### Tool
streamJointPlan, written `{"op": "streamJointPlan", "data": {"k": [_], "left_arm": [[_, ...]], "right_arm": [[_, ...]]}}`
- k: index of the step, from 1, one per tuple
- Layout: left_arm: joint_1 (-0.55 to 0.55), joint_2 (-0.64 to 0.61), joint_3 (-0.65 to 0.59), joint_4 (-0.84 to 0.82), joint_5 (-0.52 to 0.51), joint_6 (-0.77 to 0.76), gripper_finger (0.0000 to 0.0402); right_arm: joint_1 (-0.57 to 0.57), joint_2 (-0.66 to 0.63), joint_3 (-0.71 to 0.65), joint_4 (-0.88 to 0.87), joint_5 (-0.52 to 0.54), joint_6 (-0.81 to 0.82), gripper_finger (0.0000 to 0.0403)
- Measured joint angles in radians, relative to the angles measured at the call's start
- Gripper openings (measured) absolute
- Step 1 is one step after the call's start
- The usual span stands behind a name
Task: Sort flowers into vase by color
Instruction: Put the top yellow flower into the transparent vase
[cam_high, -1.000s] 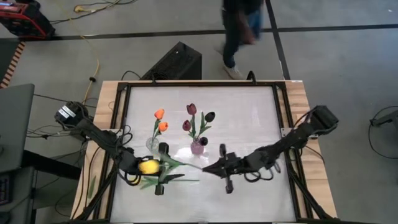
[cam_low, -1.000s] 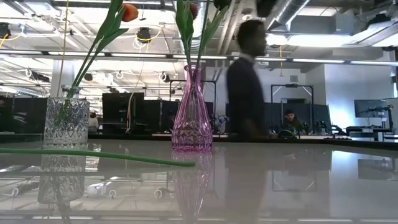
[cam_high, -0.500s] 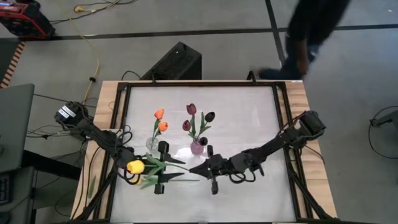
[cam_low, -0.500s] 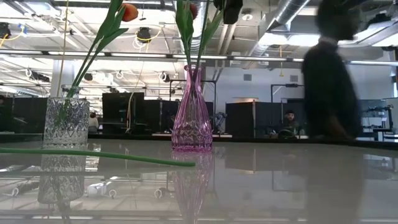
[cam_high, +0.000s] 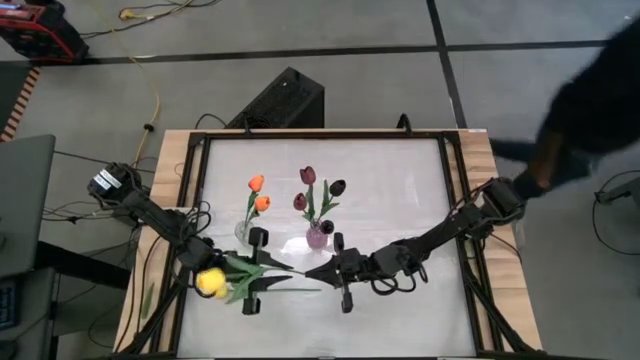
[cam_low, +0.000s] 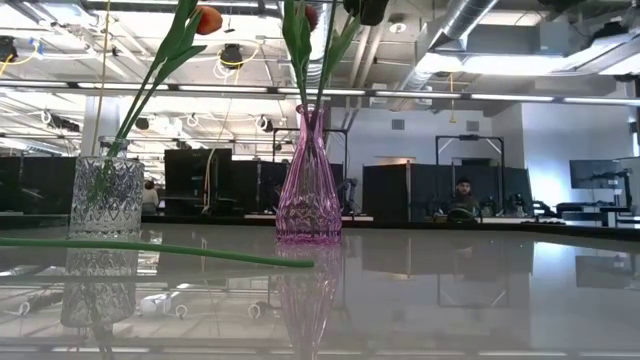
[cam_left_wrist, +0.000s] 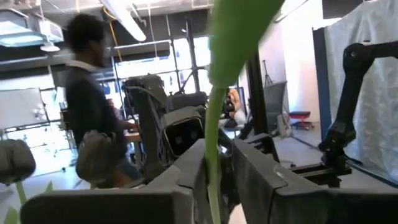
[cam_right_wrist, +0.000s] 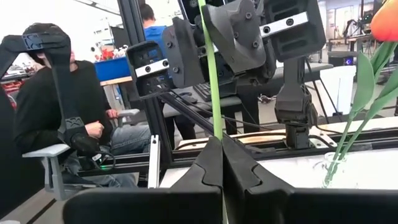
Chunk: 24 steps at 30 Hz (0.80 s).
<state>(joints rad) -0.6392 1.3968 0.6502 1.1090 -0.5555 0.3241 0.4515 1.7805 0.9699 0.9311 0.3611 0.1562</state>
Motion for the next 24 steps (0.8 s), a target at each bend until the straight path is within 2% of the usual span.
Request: {"op": "streamJointPlan", "data": {"k": [6, 10, 13, 17, 19, 22, 24], "left_arm": [[0.000, -0.005, 0.000, 0.002, -0.016, -0.001, 0.0007], [-0.003, -0.020, 0.000, -0.030, -0.059, -0.008, 0.0002], [-0.004, -0.059, 0.021, -0.154, -0.067, -0.047, 0.0001], [-0.019, -0.154, 0.070, -0.442, -0.148, -0.119, 0.0000], [-0.029, -0.221, 0.100, -0.662, -0.220, -0.193, 0.0000], [-0.031, -0.326, 0.155, -1.033, -0.290, -0.401, 0.0000], [-0.029, -0.397, 0.186, -1.276, -0.295, -0.570, 0.0000]], "right_arm": [[0.000, -0.001, 0.000, 0.007, 0.001, -0.034, 0.0024], [0.001, -0.001, -0.001, 0.007, 0.004, -0.099, 0.0054], [0.003, -0.002, -0.001, 0.007, 0.009, -0.119, 0.0087], [-0.007, -0.002, -0.001, -0.024, 0.007, -0.121, 0.0143], [-0.008, -0.002, -0.001, -0.051, 0.007, -0.122, 0.0171], [-0.008, -0.002, -0.001, -0.100, 0.008, -0.123, 0.0206], [-0.007, -0.002, -0.001, -0.133, 0.008, -0.122, 0.0223]]}}
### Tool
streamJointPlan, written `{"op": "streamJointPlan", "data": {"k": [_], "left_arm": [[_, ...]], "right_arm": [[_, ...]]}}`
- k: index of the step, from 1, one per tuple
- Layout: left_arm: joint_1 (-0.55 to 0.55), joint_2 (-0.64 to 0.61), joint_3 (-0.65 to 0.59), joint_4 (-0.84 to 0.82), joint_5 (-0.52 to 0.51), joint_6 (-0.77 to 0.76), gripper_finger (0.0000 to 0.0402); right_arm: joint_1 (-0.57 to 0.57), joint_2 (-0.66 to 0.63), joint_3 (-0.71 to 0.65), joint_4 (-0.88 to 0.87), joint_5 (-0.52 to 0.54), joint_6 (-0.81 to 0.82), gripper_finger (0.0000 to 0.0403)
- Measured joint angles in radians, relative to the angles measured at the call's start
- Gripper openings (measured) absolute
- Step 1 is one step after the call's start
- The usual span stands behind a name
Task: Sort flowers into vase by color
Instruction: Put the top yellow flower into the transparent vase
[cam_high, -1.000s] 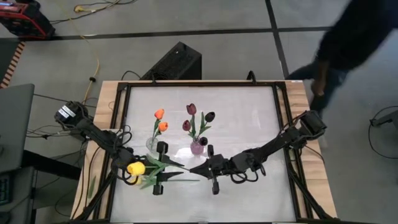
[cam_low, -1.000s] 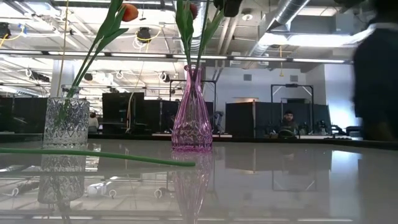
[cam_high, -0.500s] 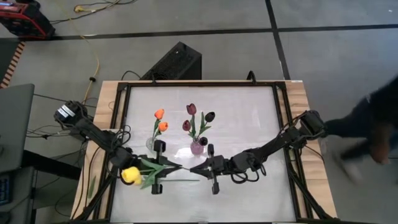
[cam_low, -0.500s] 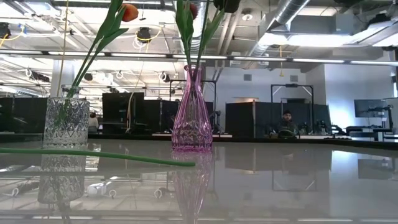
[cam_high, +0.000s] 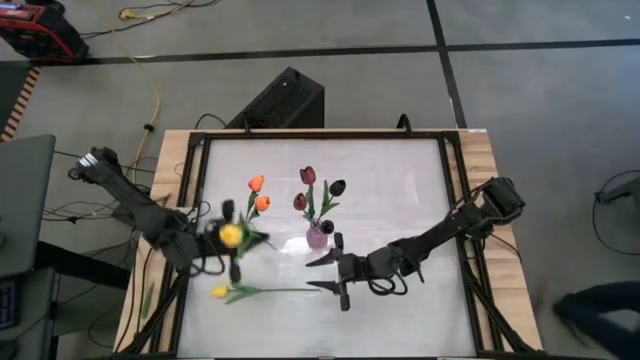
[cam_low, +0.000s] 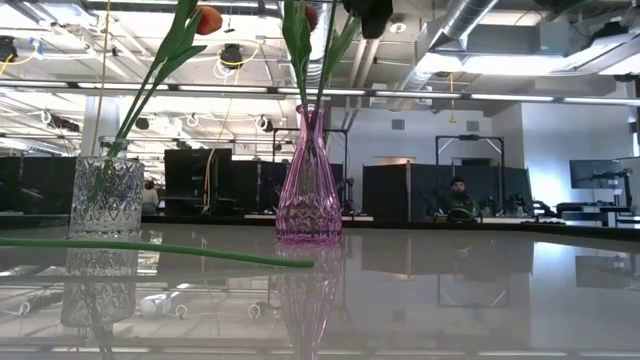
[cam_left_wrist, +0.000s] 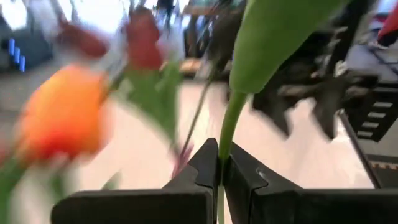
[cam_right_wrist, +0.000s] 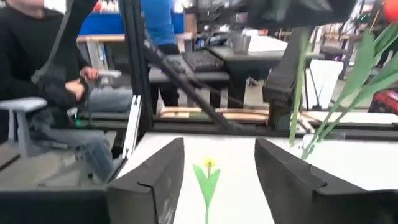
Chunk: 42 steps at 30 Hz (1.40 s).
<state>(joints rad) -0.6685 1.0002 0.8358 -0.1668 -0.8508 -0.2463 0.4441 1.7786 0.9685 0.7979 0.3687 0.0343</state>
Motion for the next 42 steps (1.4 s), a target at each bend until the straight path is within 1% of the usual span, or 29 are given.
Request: {"op": "streamJointPlan", "data": {"k": [2, 5, 8, 10, 14, 20, 25, 29, 38, 42], "left_arm": [[-0.001, -0.061, 0.009, -0.184, -0.002, -0.148, 0.0000], [-0.004, -0.143, 0.009, -0.385, 0.003, -0.322, 0.0000], [-0.009, -0.194, 0.009, -0.521, -0.012, -0.464, 0.0000], [-0.012, -0.212, 0.005, -0.569, -0.025, -0.506, 0.0000], [-0.012, -0.239, -0.009, -0.627, -0.029, -0.546, 0.0000], [-0.011, -0.255, -0.009, -0.686, -0.103, -0.571, 0.0000], [-0.011, -0.255, -0.014, -0.707, -0.128, -0.579, 0.0000], [-0.011, -0.256, -0.067, -0.712, -0.173, -0.621, 0.0000], [-0.011, -0.257, -0.175, -0.700, -0.153, -0.786, 0.0000], [-0.011, -0.255, -0.202, -0.696, -0.192, -0.832, 0.0003]], "right_arm": [[0.000, 0.000, 0.000, -0.031, 0.000, 0.014, 0.0233], [-0.008, 0.000, 0.000, -0.074, 0.000, 0.039, 0.0239], [-0.016, 0.000, 0.000, -0.104, 0.000, 0.059, 0.0239], [-0.020, 0.000, 0.000, -0.116, 0.000, 0.070, 0.0239], [-0.028, 0.000, 0.000, -0.128, 0.000, 0.070, 0.0239], [-0.030, 0.000, 0.000, -0.135, -0.001, 0.070, 0.0240], [-0.031, 0.000, 0.000, -0.139, -0.001, 0.070, 0.0240], [-0.033, 0.000, 0.000, -0.140, -0.002, 0.070, 0.0240], [-0.033, 0.000, 0.000, -0.140, -0.002, 0.071, 0.0240], [-0.035, 0.000, 0.000, -0.139, -0.002, 0.071, 0.0240]]}}
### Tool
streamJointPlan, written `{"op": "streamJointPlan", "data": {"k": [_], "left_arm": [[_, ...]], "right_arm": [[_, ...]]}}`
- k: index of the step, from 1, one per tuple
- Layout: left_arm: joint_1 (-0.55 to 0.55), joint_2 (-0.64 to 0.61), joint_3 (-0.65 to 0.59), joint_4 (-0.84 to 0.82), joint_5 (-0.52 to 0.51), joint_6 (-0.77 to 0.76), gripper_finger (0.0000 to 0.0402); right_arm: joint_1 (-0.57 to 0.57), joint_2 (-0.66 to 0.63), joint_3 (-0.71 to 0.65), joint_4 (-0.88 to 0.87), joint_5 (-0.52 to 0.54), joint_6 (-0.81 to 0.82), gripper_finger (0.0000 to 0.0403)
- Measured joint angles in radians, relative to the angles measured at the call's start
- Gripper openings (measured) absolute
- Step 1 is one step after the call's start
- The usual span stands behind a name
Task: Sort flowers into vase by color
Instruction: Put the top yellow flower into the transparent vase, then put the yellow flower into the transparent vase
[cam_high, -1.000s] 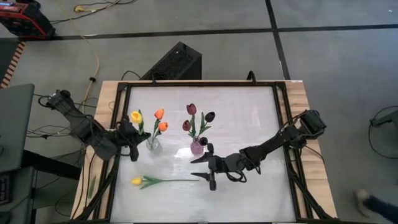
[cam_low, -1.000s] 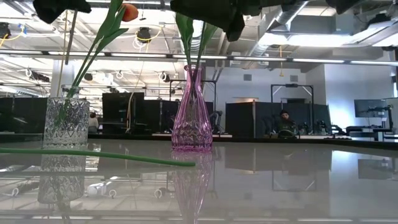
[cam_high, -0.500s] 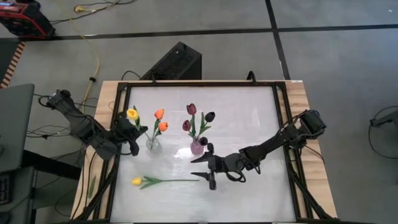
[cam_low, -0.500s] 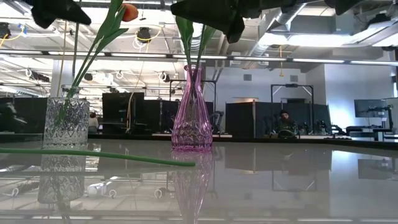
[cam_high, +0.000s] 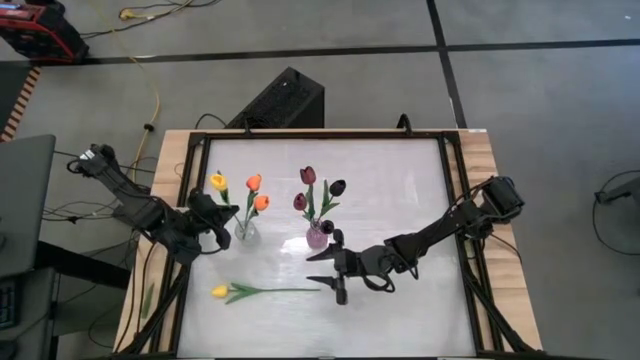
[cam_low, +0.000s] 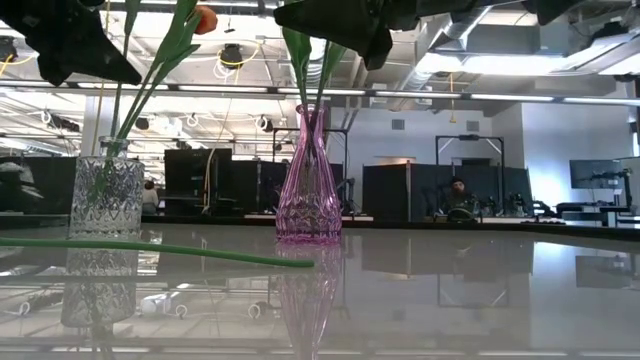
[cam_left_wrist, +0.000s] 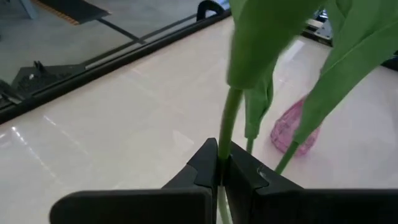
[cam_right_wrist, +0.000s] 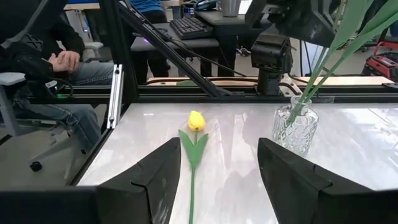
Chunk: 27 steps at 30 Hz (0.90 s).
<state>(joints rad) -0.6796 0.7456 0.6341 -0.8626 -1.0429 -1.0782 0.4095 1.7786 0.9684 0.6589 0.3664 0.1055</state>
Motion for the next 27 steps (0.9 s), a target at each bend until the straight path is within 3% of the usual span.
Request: {"op": "streamJointPlan", "data": {"k": [5, 13, 19, 24, 27], "left_arm": [[0.000, 0.000, -0.003, 0.006, -0.009, 0.015, 0.0037], [0.000, -0.020, -0.003, 0.006, 0.063, 0.007, 0.0147], [0.000, -0.054, 0.041, 0.006, 0.229, 0.061, 0.0205], [0.000, -0.081, 0.091, 0.008, 0.389, 0.064, 0.0212], [0.000, -0.081, 0.097, 0.009, 0.527, 0.037, 0.0210]], "right_arm": [[0.000, 0.000, 0.000, 0.007, 0.000, 0.002, 0.0240], [0.000, 0.000, 0.000, 0.006, -0.002, 0.002, 0.0240], [0.003, 0.000, 0.000, 0.006, -0.020, 0.002, 0.0240], [0.003, 0.004, 0.000, 0.003, -0.163, 0.004, 0.0240], [0.003, 0.010, 0.000, -0.026, -0.180, 0.037, 0.0240]]}}
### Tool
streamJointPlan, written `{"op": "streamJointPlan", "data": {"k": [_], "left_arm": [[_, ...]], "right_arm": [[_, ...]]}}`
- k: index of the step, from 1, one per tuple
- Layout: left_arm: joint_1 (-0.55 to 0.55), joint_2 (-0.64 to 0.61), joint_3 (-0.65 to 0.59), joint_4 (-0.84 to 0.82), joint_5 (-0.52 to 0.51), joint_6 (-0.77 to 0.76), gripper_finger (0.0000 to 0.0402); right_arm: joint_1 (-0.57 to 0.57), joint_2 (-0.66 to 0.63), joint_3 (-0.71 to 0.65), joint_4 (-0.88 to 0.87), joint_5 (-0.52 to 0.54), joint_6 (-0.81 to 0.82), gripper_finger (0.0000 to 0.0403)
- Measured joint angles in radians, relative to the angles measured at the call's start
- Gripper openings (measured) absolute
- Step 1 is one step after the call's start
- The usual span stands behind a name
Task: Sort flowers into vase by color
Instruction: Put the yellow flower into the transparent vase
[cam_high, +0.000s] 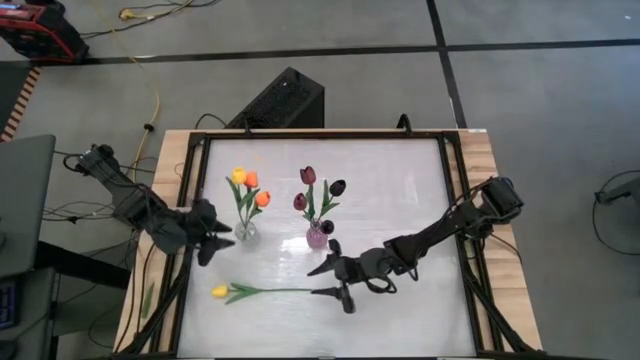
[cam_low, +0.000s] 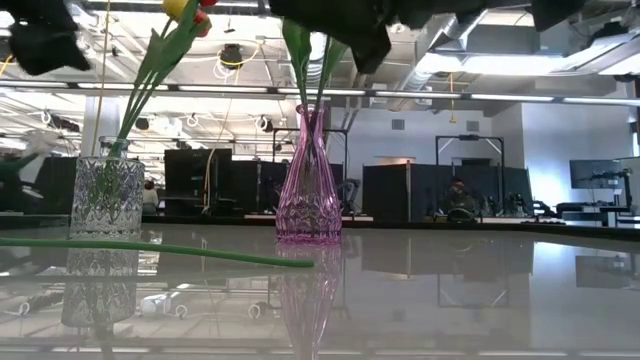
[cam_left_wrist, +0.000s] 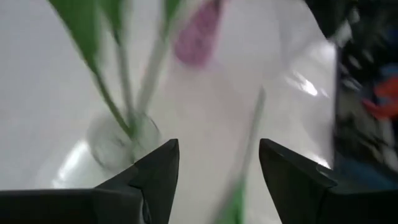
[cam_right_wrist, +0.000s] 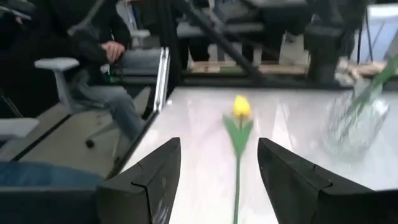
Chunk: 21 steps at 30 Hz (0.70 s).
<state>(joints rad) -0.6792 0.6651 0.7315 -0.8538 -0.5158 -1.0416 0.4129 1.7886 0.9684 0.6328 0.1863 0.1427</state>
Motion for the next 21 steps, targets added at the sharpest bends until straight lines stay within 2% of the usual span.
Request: {"op": "streamJointPlan", "data": {"k": [3, 7, 11, 17, 21], "left_arm": [[-0.002, 0.032, 0.000, 0.002, 0.120, -0.016, 0.0209], [-0.030, 0.129, 0.000, 0.050, 0.172, 0.007, 0.0208], [-0.072, 0.258, 0.000, 0.202, 0.251, 0.097, 0.0208], [-0.122, 0.444, 0.000, 0.411, 0.230, 0.206, 0.0208], [-0.129, 0.540, 0.000, 0.495, 0.169, 0.242, 0.0208]], "right_arm": [[-0.001, 0.000, 0.000, -0.059, 0.014, 0.022, 0.0240], [0.006, 0.000, 0.000, -0.102, 0.047, 0.018, 0.0240], [0.018, 0.026, 0.008, -0.103, 0.057, 0.017, 0.0240], [0.032, 0.209, 0.149, -0.123, 0.085, 0.023, 0.0240], [0.021, 0.314, 0.298, -0.282, 0.131, 0.045, 0.0240]]}}
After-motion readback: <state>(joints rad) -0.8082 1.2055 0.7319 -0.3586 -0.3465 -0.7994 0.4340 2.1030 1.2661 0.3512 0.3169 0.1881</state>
